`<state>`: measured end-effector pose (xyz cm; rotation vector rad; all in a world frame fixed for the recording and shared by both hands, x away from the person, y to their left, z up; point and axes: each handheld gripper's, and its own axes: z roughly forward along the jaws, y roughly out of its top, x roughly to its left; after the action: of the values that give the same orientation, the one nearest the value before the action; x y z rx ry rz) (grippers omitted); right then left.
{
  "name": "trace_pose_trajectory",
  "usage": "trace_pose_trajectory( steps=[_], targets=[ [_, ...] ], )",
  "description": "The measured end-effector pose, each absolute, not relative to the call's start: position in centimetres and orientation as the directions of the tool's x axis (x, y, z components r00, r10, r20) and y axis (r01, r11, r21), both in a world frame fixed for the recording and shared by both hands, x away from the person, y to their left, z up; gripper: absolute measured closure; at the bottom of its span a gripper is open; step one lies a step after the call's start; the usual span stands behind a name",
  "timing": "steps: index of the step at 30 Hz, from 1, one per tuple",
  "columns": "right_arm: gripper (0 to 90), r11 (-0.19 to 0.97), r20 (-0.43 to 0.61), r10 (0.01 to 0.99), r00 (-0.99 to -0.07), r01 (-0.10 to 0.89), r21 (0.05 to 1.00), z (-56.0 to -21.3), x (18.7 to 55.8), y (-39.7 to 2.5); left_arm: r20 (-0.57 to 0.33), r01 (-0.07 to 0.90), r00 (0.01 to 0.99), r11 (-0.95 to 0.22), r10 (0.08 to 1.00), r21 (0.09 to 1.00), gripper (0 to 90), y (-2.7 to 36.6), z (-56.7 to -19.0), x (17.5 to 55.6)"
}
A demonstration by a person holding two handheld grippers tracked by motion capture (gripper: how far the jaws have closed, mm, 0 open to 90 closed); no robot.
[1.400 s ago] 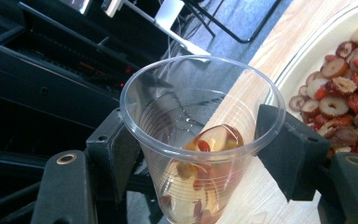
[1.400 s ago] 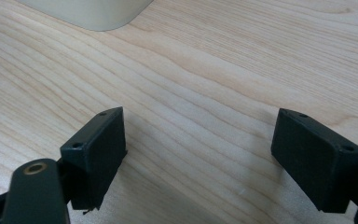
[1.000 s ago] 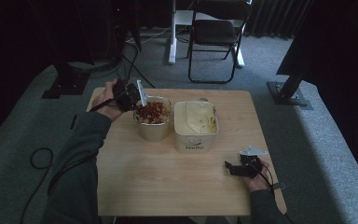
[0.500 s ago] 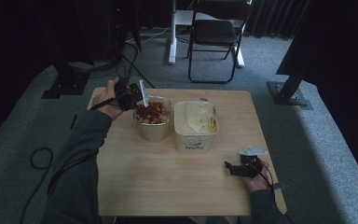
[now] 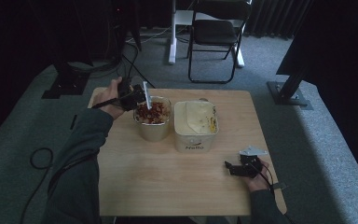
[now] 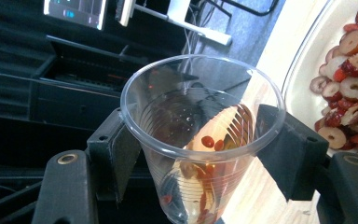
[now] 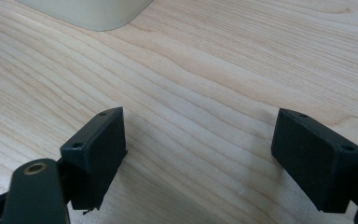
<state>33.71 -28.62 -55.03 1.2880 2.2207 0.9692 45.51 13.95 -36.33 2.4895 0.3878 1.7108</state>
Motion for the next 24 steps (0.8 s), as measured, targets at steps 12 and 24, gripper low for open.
trace_pose_trajectory(
  steps=[12,24],
  targets=[
    [17.5,0.336,0.006,0.867,-0.498,0.594,0.731,-55.0,33.7,-28.6,0.931,0.146,0.326,-0.982,0.164,0.121,33.1,13.0,-36.8,45.5],
    [17.5,0.337,0.004,0.866,-0.499,0.592,0.732,-55.0,33.7,-28.6,0.953,0.127,0.303,-0.992,0.022,-0.017,33.2,12.0,-36.9,45.3]
  ],
)
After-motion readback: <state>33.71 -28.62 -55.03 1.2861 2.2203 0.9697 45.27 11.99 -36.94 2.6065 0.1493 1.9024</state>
